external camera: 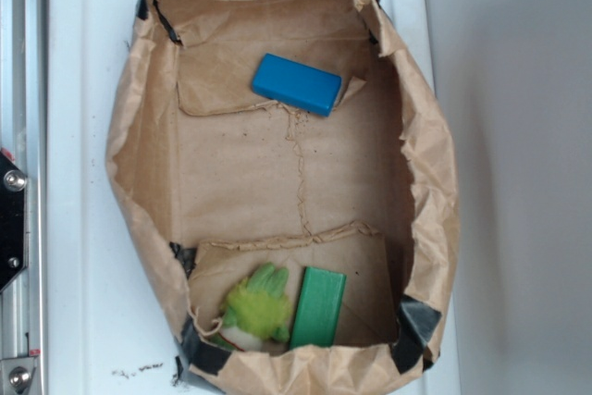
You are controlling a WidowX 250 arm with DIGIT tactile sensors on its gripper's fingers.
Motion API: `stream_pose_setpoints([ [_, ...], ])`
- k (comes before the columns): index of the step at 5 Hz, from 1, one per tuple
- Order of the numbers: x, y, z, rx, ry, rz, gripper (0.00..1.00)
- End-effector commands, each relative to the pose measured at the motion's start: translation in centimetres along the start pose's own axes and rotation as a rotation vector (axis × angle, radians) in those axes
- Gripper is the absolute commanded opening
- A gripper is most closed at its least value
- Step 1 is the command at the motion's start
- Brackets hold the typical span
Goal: Grab the blue block.
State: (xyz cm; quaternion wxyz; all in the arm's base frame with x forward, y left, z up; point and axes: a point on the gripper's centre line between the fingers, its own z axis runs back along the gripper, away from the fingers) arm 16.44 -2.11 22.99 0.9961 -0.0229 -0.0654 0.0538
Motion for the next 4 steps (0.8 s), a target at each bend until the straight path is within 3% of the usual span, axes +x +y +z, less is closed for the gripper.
stream_pose_setpoints([
  [1, 7.3, 0.6, -2.8, 0.012, -0.12, 0.039, 1.0],
  [2, 9.4, 1.1, -4.6, -0.001, -0.129, 0.049, 1.0],
  [4, 10.7, 2.6, -7.2, 0.008, -0.108, 0.046, 1.0],
])
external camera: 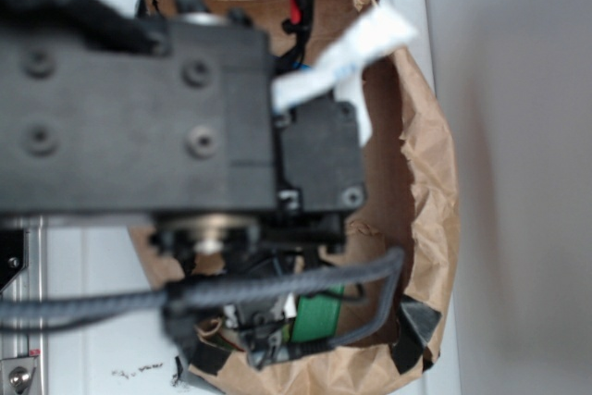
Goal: Grab the blue block.
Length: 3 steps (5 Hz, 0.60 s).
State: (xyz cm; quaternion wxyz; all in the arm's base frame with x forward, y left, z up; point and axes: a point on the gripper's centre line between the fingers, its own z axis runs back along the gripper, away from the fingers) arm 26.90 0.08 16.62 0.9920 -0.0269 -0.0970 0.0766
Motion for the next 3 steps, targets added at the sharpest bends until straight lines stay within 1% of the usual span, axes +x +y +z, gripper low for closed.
stream_pose_setpoints([
  [1, 1.2, 2.2, -0.1, 0.035, -0.062, -0.084, 1.0],
  [2, 0.6, 3.2, -0.3, 0.043, -0.091, -0.214, 1.0],
  [3, -0.7, 3.6, 0.8, 0.093, -0.077, -0.206, 1.0],
])
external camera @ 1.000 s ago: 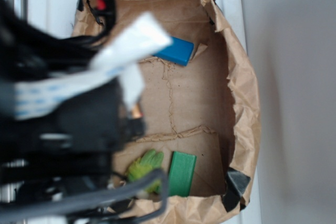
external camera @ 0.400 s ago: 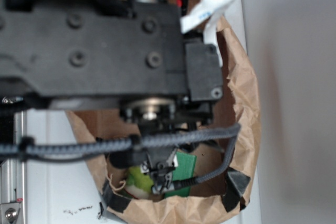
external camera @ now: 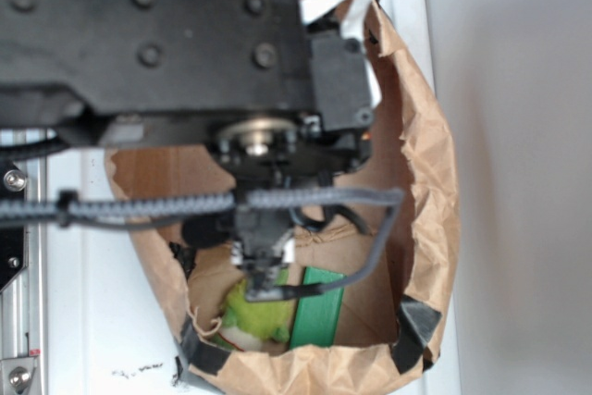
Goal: Grab the blue block.
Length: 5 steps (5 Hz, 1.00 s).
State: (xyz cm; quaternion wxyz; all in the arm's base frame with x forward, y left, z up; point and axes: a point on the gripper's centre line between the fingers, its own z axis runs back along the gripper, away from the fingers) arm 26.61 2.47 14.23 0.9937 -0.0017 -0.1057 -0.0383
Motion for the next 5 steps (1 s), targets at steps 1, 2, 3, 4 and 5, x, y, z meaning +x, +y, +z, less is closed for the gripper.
stream_pose_setpoints([
  [1, -0.5, 1.0, 3.0, 0.074, -0.053, 0.028, 1.0],
  [2, -0.5, 1.0, 3.0, 0.074, -0.053, 0.028, 1.0],
  [3, -0.5, 1.0, 3.0, 0.074, -0.053, 0.028, 1.0],
  [4, 0.7, 2.7, 0.2, 0.101, -0.075, 0.01, 1.0],
  [5, 2.3, 4.0, -2.6, 0.152, -0.107, -0.047, 1.0],
])
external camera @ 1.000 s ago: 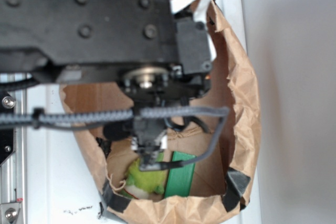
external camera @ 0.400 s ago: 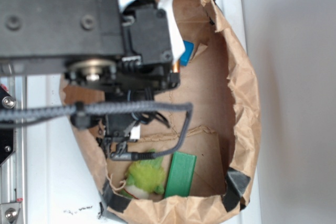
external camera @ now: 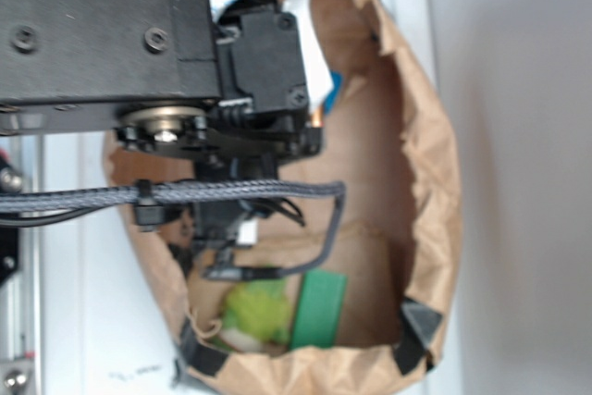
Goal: Grab the blue block.
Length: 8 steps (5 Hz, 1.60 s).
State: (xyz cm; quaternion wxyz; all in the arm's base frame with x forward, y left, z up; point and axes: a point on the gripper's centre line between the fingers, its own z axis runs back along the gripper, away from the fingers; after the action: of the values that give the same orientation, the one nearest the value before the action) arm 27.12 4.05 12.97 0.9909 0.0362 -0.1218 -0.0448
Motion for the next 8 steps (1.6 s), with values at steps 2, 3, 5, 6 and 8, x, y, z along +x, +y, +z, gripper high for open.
stream_pose_setpoints([
  [2, 2.9, 3.3, -3.5, 0.139, -0.099, -0.077, 1.0],
  [3, 2.9, 4.4, -4.2, 0.177, -0.092, -0.075, 1.0],
  [5, 2.7, 6.1, -5.3, 0.237, -0.079, -0.08, 1.0],
  [6, 2.8, 7.0, -5.8, 0.249, -0.073, -0.084, 1.0],
  [8, 3.5, 7.8, -6.4, 0.145, 0.025, -0.053, 1.0],
])
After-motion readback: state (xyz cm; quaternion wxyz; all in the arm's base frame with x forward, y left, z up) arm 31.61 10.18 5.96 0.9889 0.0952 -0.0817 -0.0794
